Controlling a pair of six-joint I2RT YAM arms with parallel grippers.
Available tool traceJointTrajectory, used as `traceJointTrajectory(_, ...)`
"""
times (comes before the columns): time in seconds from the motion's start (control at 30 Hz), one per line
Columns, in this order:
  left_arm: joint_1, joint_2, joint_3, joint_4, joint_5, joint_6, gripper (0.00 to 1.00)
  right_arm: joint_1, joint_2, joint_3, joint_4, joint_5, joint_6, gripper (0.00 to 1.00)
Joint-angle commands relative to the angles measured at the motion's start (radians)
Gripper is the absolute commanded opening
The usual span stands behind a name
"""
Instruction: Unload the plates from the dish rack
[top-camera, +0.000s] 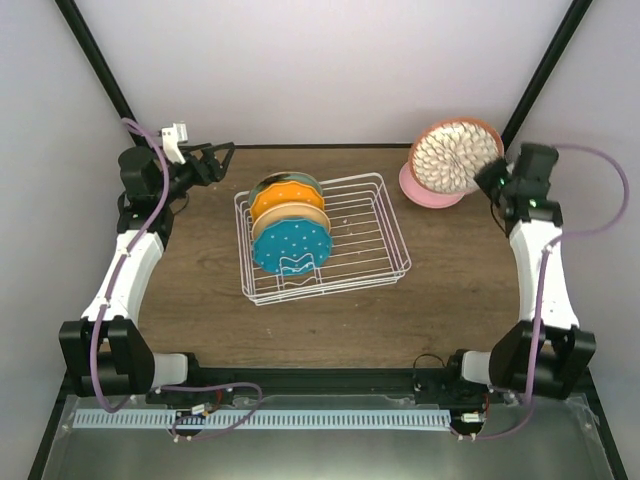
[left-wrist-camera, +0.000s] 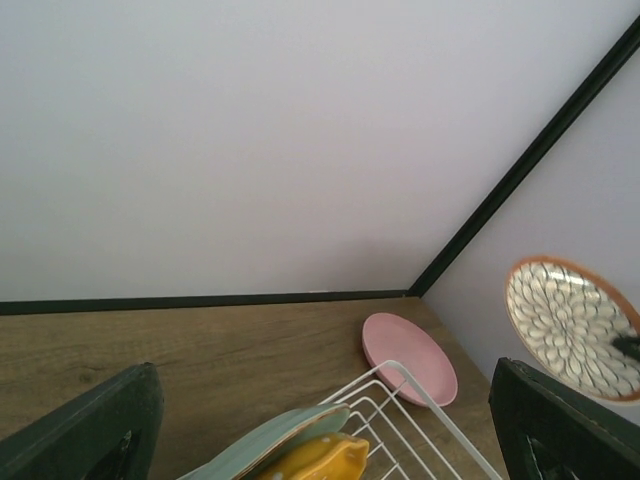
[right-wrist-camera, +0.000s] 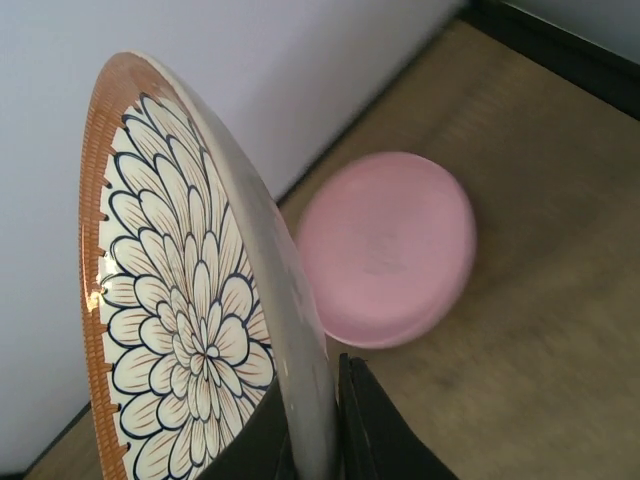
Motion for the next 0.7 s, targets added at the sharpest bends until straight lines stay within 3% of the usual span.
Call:
traceJointTrajectory(0.0, 0.002, 0.017, -0.009, -0.001, 0.003, 0.023, 0.92, -0.084, -0.167, -0.164, 0.045, -0.025, 0.153, 0.01)
traceJointTrajectory(0.23, 0.001, 0.028, 0.003, -0.029, -0.003, 0.068, 0.92, -0.087, -0.300, -0.418, -0.007, 0.012, 0.237, 0.01)
traceJointTrajectory(0.67, 0.001, 0.038, -0.001, -0.041, -0.016, 0.066, 0.92, -0.088, -0.337, -0.594, -0.066, 0.108, 0.258, 0.01)
